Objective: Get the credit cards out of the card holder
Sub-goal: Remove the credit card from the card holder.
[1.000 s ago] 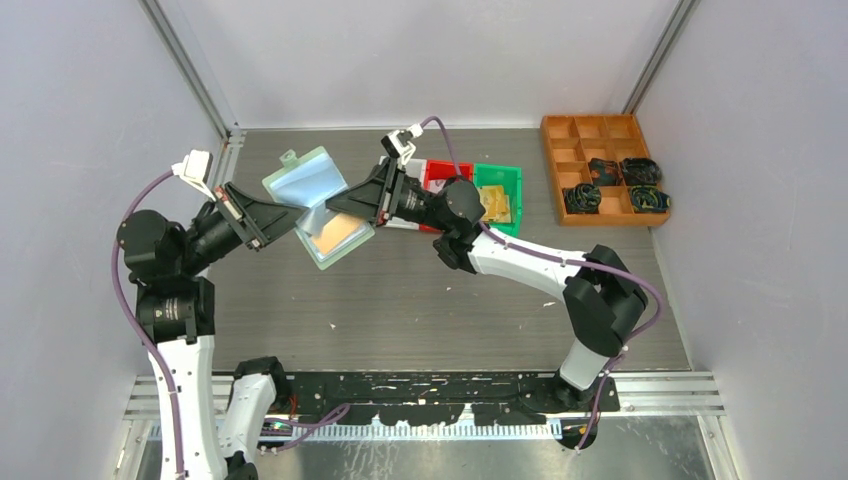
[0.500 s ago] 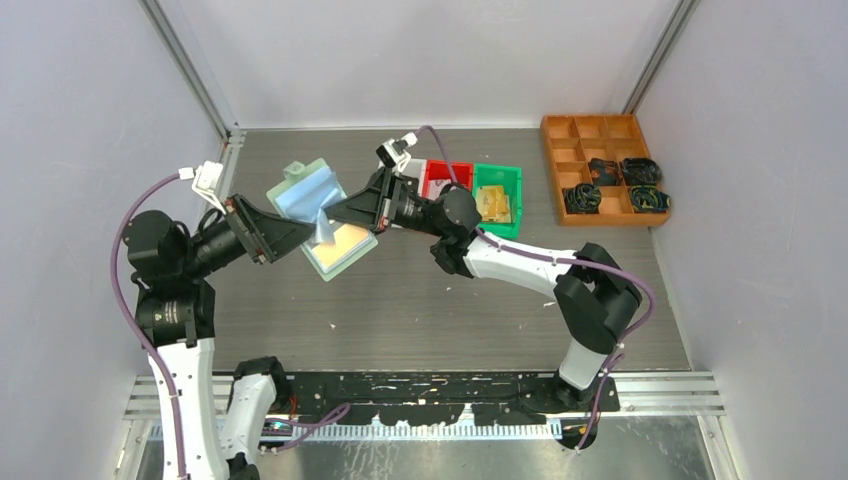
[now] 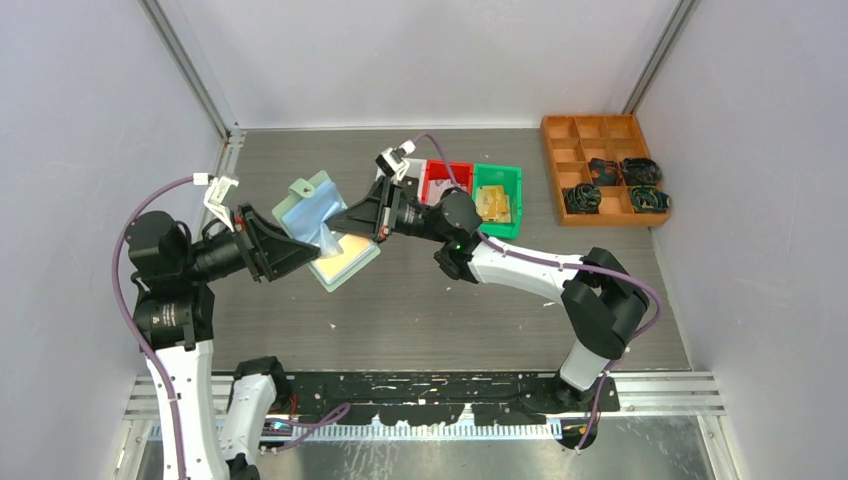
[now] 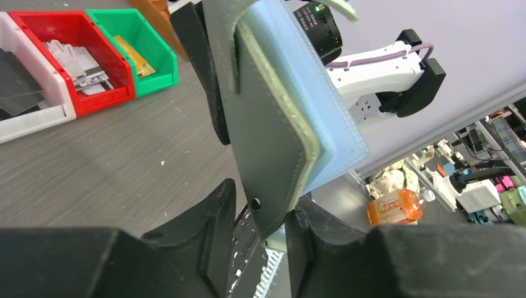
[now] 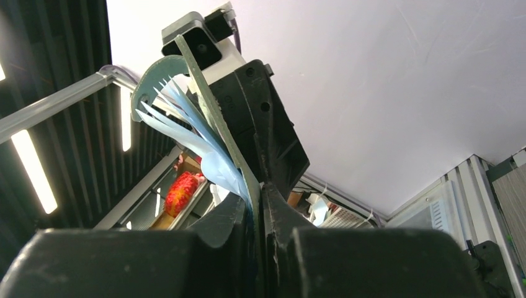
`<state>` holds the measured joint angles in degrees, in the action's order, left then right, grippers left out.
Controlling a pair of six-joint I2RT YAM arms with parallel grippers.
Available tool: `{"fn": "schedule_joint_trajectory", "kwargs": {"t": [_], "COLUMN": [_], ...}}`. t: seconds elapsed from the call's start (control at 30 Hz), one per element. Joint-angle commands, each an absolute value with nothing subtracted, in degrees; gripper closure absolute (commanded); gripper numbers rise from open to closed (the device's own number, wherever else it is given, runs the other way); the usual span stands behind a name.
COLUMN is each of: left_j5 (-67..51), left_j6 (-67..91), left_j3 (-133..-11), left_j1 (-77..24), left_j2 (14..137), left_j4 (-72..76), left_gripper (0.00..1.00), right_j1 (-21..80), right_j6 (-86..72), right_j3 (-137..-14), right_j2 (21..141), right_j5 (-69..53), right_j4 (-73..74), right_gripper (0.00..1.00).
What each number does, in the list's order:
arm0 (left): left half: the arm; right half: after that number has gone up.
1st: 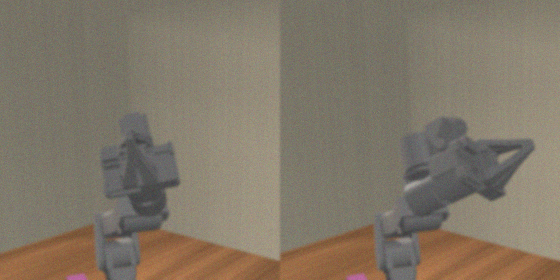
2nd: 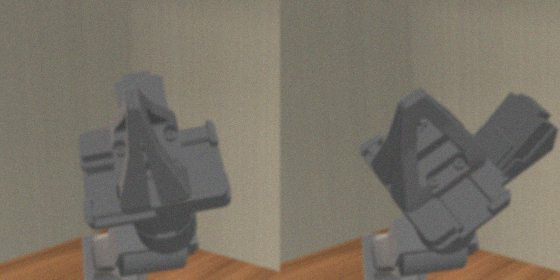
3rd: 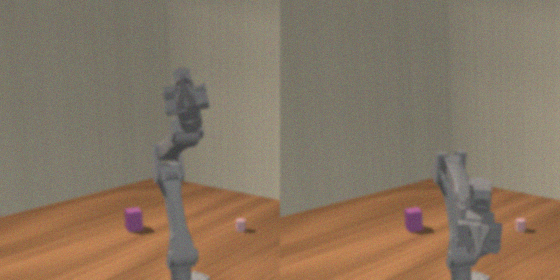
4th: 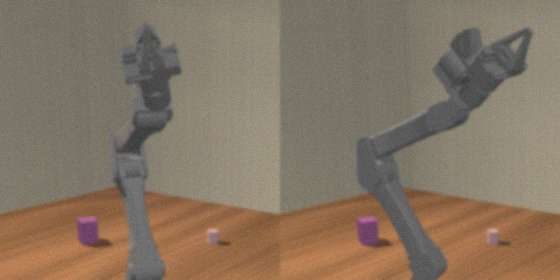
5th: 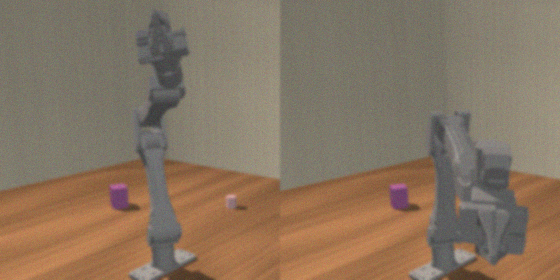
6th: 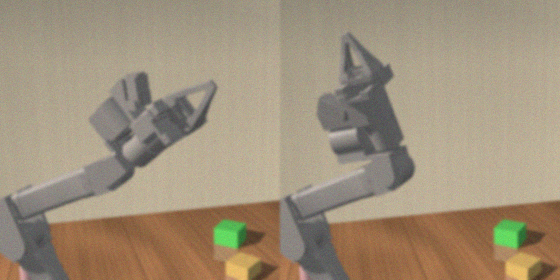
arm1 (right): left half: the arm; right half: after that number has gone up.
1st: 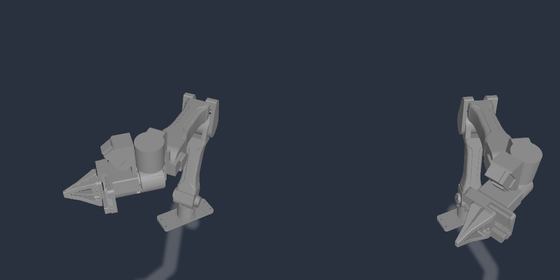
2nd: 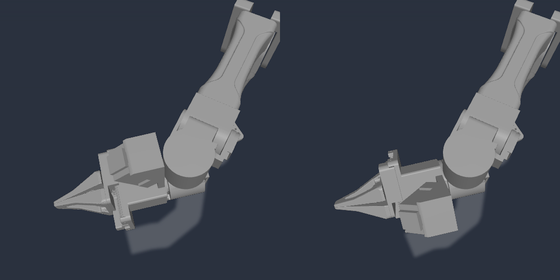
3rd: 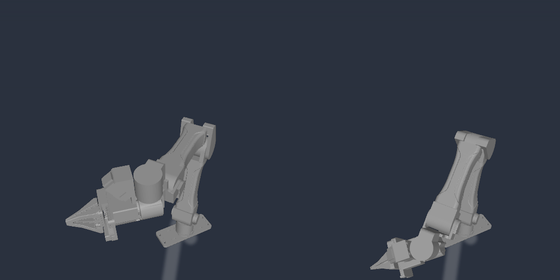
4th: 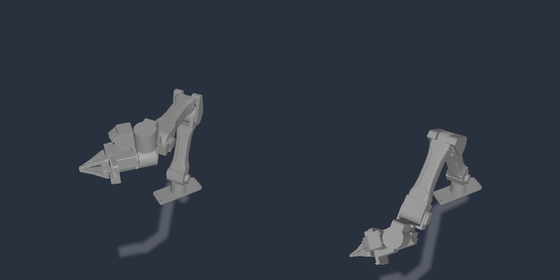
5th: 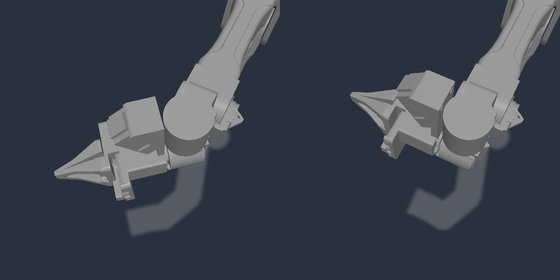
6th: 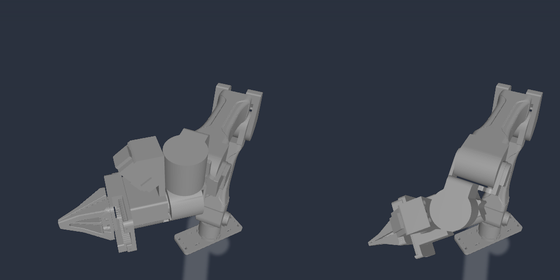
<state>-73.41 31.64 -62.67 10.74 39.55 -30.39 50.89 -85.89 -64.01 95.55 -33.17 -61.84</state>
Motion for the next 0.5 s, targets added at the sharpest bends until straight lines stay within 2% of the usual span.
{"fn": "schedule_joint_trajectory", "kwargs": {"t": [0.0, 0.07, 0.13, 0.23, 0.33, 0.47], "left_j5": [-80.8, -81.5, -80.6, -76.9, -75.0, -68.4], "left_j6": [27.7, 27.7, 27.6, 27.9, 25.9, 10.4], "left_j3": [-65.1, -66.2, -68.2, -71.1, -70.8, -70.1], "left_j1": [10.4, 10.4, 10.4, 10.4, 10.4, 10.4], "left_j2": [38.2, 38.6, 38.8, 38.4, 36.6, 32.9], "left_j4": [-33.0, -33.1, -33.8, -34.0, -33.3, -41.2], "left_gripper": [0.66, 0.62, 0.45, 0.33, 0.3, 0.31], "right_j1": [50.3, 50.2, 50.0, 50.0, 50.0, 50.1], "right_j6": [-85.6, -85.3, -84.4, -83.2, -83.1, -82.7], "right_j3": [-65.3, -65.1, -64.7, -64.5, -65.0, -66.3], "right_j2": [92.3, 92.1, 91.7, 91.3, 91.5, 91.1], "right_j5": [-28.4, -28.5, -28.4, -28.2, -27.7, -28.2], "right_j4": [-64.1, -63.1, -61.8, -59.6, -58.6, -56.9], "right_gripper": [0.92, 0.93, 0.93, 0.93, 0.93, 0.93]}}
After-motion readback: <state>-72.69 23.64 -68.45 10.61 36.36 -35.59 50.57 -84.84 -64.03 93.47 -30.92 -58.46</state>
